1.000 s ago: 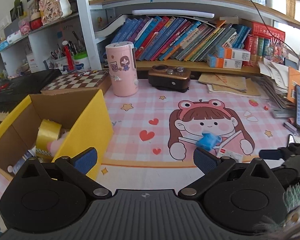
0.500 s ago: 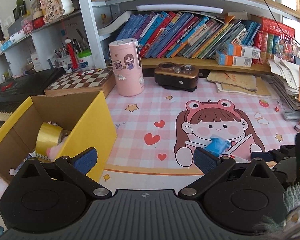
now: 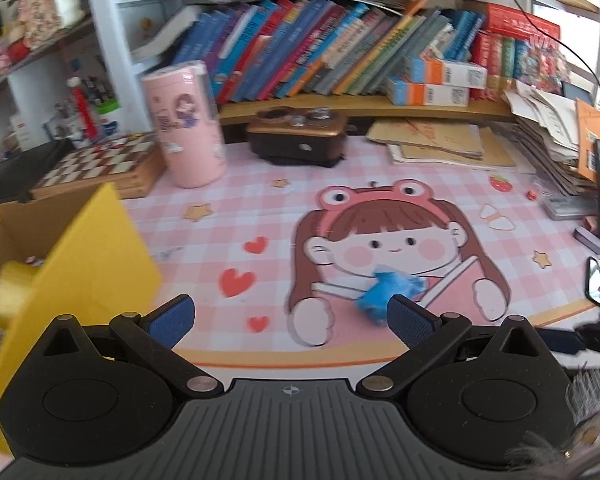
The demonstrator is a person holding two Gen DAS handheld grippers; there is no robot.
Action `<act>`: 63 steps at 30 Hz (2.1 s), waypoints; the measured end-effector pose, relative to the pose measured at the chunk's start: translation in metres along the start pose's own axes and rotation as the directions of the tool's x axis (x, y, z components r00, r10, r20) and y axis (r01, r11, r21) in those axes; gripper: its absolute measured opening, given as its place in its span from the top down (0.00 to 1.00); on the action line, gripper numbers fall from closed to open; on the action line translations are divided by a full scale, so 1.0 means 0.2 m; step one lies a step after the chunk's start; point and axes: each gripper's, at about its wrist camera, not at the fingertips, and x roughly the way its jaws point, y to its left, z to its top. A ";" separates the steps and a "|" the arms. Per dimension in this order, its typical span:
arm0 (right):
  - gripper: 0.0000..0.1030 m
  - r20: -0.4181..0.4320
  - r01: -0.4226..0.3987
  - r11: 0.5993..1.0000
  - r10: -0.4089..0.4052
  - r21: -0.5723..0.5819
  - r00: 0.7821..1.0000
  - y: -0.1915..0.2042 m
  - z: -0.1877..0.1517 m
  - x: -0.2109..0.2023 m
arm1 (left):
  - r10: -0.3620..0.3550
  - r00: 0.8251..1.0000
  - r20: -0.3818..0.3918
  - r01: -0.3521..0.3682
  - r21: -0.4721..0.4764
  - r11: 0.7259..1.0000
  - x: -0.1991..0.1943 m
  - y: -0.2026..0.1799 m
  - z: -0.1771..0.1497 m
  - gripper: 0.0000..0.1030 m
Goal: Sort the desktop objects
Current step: 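Grasp the blue packet with the left tool while the right tool grasps the white card, then carry the blue packet and white card toward the yellow box with both tools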
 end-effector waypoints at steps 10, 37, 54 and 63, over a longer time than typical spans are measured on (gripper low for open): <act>0.72 -0.005 0.027 0.996 -0.027 0.088 1.000 -0.10 -0.07 -0.12 | -0.097 0.994 -0.056 0.100 0.069 0.993 0.27 -0.19 0.02 0.09; 0.71 0.029 -0.039 0.996 0.036 0.082 0.999 0.00 -0.05 -0.25 | -0.180 0.982 0.047 0.182 -0.039 0.982 -0.17 -0.03 -0.03 0.74; 0.71 0.058 -0.096 0.992 0.091 0.082 0.994 0.24 -0.11 -0.51 | -0.220 0.972 0.086 0.226 -0.075 0.971 -0.64 0.18 -0.28 0.74; 0.71 0.072 -0.080 0.992 0.074 0.094 0.995 0.47 -0.17 -0.60 | -0.253 0.961 0.116 0.257 -0.026 0.966 -0.77 0.35 -0.38 0.74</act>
